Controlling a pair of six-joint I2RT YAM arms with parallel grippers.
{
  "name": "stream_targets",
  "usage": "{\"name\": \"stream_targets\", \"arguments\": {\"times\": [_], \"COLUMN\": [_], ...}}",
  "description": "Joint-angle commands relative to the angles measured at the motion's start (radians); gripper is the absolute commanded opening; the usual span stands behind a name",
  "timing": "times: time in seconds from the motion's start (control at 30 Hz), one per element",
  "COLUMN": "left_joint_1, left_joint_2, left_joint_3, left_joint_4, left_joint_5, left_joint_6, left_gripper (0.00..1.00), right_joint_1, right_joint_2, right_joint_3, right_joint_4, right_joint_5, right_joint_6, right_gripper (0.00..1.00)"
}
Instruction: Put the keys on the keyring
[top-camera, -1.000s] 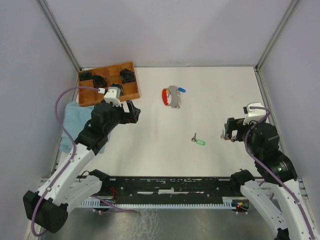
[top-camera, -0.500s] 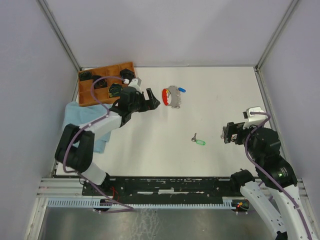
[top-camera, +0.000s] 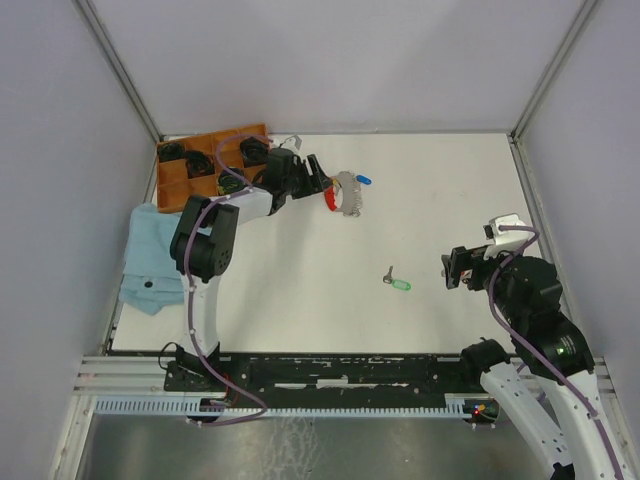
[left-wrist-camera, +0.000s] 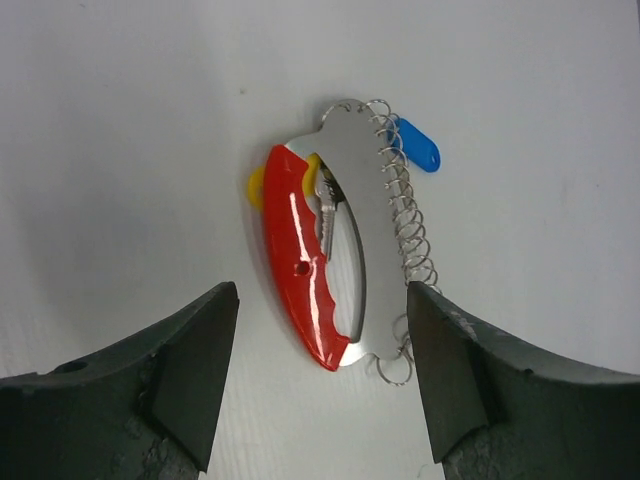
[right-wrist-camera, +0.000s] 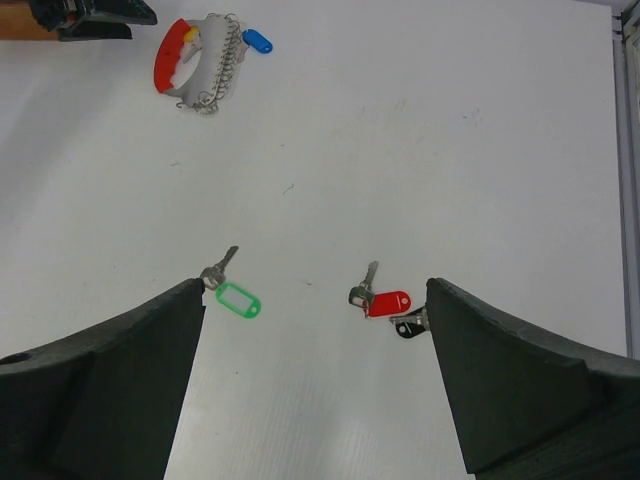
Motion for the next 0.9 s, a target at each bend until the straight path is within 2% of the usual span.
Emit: {"name": "stream_targets", "arguments": {"times": [0.0, 0.37, 0.87], "left_joint_1": [0.026, 0.034, 0.031], "left_joint_2": [0.068, 0.225, 0.316], "left_joint_3": [0.095, 0.225, 0.241], "left_joint_4": [-0.028, -0.066, -0.046], "left_joint_5": [0.040, 0.148, 0.259], "left_joint_6": [-0.018, -0.053, -0.124], "left_gripper": [0.74, 0.66, 0.56], "right_joint_1": [-0.002, -0.002, -0.003], "right_joint_2": [-0.004, 0.014, 0.027], "right_joint_3": [0.000, -0.002, -0.002], "right_joint_4": [0.055, 0.053, 0.053], "right_joint_5": [-0.010, -0.012, -0.014], "right_joint_6": [-0.009, -0.014, -0.018], "right_gripper": [1.00, 1.00, 1.00]}}
